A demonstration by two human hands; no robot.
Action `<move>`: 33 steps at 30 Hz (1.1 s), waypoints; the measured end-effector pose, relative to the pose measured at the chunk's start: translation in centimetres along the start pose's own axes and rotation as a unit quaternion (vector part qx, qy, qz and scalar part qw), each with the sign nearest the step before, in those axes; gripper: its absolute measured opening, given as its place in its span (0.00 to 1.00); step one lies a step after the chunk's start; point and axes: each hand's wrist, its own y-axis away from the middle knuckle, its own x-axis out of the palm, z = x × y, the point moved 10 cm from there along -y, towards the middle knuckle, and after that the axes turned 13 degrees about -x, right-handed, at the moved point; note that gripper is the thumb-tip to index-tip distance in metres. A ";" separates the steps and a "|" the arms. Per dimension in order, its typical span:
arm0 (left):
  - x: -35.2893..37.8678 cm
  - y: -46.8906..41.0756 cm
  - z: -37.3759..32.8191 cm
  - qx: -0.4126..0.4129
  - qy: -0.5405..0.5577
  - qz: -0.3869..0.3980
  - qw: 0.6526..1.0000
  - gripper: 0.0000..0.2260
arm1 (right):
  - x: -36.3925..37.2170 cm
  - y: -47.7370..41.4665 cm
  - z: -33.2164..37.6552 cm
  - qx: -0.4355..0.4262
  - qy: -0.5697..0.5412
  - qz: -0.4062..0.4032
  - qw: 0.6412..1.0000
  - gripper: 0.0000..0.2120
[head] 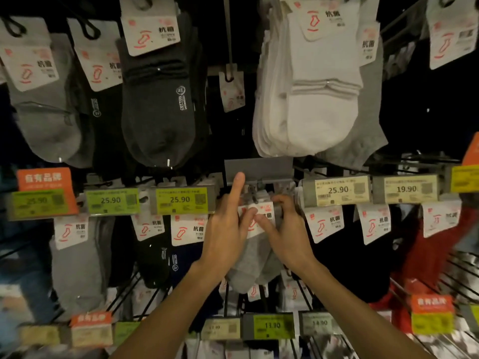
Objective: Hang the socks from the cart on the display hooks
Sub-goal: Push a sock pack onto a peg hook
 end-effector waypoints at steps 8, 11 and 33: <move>-2.3 2.7 -0.3 -0.021 -0.051 0.092 0.994 0.35 | -0.7 4.5 2.1 0.018 -0.023 0.038 0.999 0.32; -3.6 4.6 -1.3 0.004 -0.057 0.131 0.990 0.12 | -2.6 8.8 2.5 0.039 0.015 0.040 0.998 0.27; 36.2 44.1 -32.3 0.187 -0.054 0.687 0.700 0.17 | -40.3 61.2 -5.8 0.552 0.292 -0.084 0.776 0.11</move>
